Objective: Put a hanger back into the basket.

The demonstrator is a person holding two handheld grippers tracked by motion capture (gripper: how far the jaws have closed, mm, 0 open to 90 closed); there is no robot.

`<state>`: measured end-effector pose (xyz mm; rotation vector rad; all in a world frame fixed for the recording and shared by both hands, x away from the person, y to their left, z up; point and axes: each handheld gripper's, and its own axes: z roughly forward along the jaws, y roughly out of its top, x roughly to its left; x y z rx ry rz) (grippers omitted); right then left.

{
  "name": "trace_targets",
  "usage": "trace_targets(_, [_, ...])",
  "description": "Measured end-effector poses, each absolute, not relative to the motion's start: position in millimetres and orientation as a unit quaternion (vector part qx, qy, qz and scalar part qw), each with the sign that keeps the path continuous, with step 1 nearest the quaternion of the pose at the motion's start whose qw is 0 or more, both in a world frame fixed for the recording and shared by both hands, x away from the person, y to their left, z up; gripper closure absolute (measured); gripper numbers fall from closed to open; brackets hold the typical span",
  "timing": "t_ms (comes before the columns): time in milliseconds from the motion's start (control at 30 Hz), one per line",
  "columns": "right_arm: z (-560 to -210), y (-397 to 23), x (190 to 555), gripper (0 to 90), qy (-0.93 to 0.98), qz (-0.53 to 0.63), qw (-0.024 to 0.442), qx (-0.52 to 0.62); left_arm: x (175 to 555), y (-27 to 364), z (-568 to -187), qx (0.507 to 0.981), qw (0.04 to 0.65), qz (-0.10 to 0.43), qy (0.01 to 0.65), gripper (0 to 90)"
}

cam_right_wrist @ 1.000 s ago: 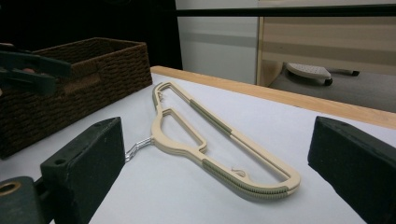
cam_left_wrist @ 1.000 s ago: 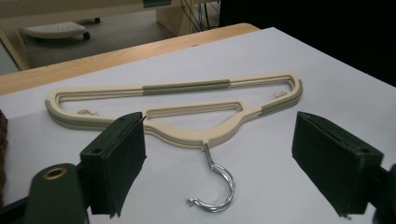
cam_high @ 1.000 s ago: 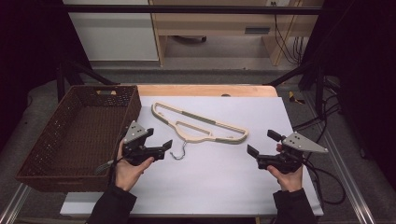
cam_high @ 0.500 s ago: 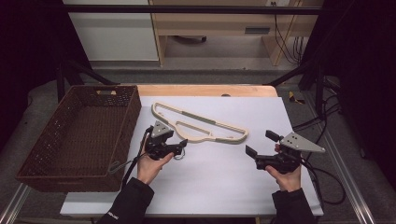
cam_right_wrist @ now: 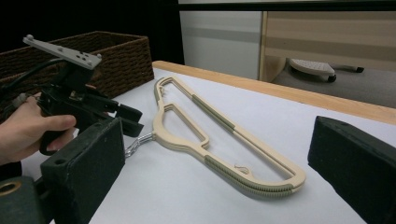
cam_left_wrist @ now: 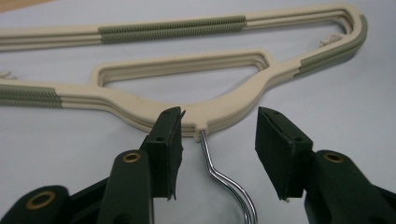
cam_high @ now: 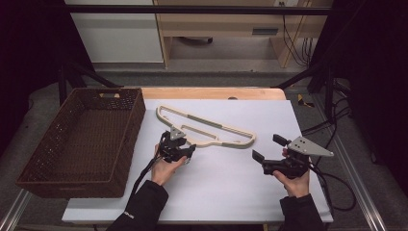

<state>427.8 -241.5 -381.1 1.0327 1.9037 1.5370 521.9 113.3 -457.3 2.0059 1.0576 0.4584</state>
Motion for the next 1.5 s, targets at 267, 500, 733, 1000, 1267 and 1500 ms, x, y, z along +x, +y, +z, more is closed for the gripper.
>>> trace_targets(267, [-382,-241,428,4.2,0.698,0.559,0.240,0.376,527,110,-469,0.800,0.383,0.174,0.428,64.6])
trace_targets(500, [-383,-239,429,4.2,0.700,0.558,0.238,0.376,531,110,-475,0.801,0.379,0.160,0.435,75.3])
trace_targets(733, [-384,-238,430,4.3,0.702,0.558,0.238,0.372,532,109,-476,0.803,0.373,0.169,0.434,83.1])
trace_targets(1000, [-385,-236,431,4.5,0.704,0.555,0.237,0.374,530,109,-473,0.802,0.372,0.180,0.431,86.7])
trace_targets(1267, [-386,-235,432,4.5,0.705,0.554,0.237,0.374,532,108,-476,0.798,0.373,0.186,0.436,83.7])
trace_targets(1500, [-387,-235,432,4.6,0.706,0.554,0.235,0.374,532,105,-478,0.800,0.369,0.189,0.434,85.2])
